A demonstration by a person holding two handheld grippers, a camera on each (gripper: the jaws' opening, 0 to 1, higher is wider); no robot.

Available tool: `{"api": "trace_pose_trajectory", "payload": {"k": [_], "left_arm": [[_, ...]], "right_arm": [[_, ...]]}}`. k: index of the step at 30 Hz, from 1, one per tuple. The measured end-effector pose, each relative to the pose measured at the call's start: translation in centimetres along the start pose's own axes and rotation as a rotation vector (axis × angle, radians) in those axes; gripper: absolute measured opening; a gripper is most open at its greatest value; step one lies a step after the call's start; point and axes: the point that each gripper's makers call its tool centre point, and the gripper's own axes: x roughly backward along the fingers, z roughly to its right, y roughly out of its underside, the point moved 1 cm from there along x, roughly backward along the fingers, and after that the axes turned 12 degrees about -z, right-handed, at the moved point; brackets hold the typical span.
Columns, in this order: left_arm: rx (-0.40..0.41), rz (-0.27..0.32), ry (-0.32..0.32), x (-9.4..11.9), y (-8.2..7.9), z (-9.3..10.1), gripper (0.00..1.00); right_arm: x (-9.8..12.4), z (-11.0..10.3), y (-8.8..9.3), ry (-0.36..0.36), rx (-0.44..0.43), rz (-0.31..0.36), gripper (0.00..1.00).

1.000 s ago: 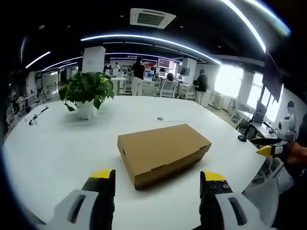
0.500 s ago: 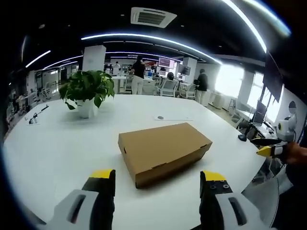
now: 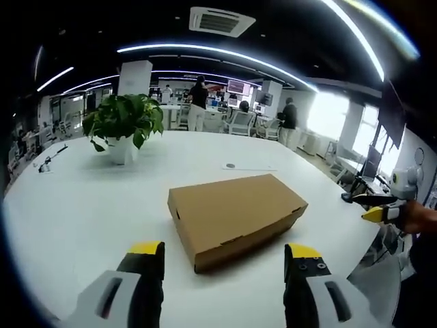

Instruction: Operate the shoe box by opening the lid, removing the specified soft item, and placing it in the target area until the item is outside and the box remains undamaged.

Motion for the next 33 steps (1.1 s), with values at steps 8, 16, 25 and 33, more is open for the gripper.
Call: {"api": "trace_pose_trajectory", "payload": {"k": [8,16,25,33], "left_arm": [[0.001,-0.011,0.015,-2.3,-0.9,-0.7,0.72],[0.006,-0.033,0.025,-4.8,-1.3,-1.9,0.72],[0.014,-0.066,0.032,-7.2,-0.9,-3.0,0.72],[0.037,-0.088,0.051,-8.9,-0.5,-3.4,0.72]], "right_arm": [[-3.5,0.2,-1.8,-0.042,0.010,-0.011,0.77],[-7.4,0.2,-3.1,-0.091,0.024,-0.036,0.76],[-10.9,0.4,-3.9,-0.129,0.005,-0.061,0.73],[-13.5,0.5,-3.9,-0.156,-0.034,-0.083,0.70]]}}
